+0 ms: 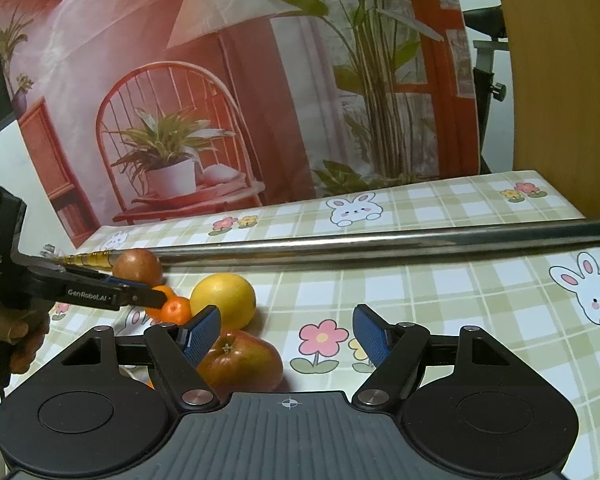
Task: Organize fruits
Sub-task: 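Grasp a small mandarin with the left tool, then grasp a red-brown apple with the right tool while the left tool holds the mandarin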
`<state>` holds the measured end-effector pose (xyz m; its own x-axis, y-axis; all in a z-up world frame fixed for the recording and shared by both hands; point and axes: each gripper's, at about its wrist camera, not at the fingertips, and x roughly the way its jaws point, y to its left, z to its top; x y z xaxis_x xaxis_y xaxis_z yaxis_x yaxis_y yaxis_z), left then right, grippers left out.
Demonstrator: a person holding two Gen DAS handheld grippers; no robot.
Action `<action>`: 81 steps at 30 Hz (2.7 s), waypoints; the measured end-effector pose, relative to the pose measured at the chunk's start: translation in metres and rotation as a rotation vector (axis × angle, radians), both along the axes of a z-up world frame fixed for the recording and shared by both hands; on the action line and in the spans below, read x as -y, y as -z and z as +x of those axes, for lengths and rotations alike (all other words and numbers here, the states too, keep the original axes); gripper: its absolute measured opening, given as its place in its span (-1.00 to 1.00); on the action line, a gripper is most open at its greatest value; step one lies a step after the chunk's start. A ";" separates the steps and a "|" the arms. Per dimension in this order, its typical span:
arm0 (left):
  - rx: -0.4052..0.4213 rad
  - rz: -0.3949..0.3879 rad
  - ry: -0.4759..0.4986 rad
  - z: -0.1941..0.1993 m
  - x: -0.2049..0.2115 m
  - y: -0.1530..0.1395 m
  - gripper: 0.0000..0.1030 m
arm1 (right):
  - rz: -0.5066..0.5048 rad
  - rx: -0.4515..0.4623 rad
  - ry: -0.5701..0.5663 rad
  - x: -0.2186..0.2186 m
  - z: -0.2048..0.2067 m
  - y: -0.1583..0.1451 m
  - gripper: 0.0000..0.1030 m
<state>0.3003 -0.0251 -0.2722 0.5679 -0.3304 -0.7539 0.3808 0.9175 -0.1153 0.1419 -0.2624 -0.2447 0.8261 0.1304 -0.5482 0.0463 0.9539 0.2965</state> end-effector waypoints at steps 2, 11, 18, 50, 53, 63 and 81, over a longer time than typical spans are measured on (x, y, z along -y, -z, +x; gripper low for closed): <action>-0.015 -0.020 -0.001 0.004 -0.001 0.002 -0.24 | 0.001 -0.003 0.002 0.000 0.000 0.000 0.37; -0.052 -0.072 -0.024 0.001 -0.007 0.006 -0.31 | 0.003 -0.003 0.007 0.002 0.000 0.001 0.37; -0.045 -0.011 -0.032 -0.028 -0.022 -0.001 -0.31 | 0.010 -0.004 0.007 0.003 0.000 0.001 0.37; 0.079 -0.108 -0.148 -0.094 -0.042 -0.034 -0.32 | 0.047 -0.108 -0.129 -0.022 0.027 0.013 0.37; 0.095 -0.111 -0.165 -0.108 -0.047 -0.038 -0.32 | 0.070 -0.145 -0.154 -0.026 0.035 0.017 0.37; 0.097 -0.124 -0.207 -0.139 -0.061 -0.041 -0.32 | 0.145 -0.242 -0.147 -0.025 0.050 0.032 0.29; 0.122 -0.145 -0.205 -0.177 -0.055 -0.055 -0.32 | 0.104 -0.164 -0.128 -0.034 0.012 -0.003 0.25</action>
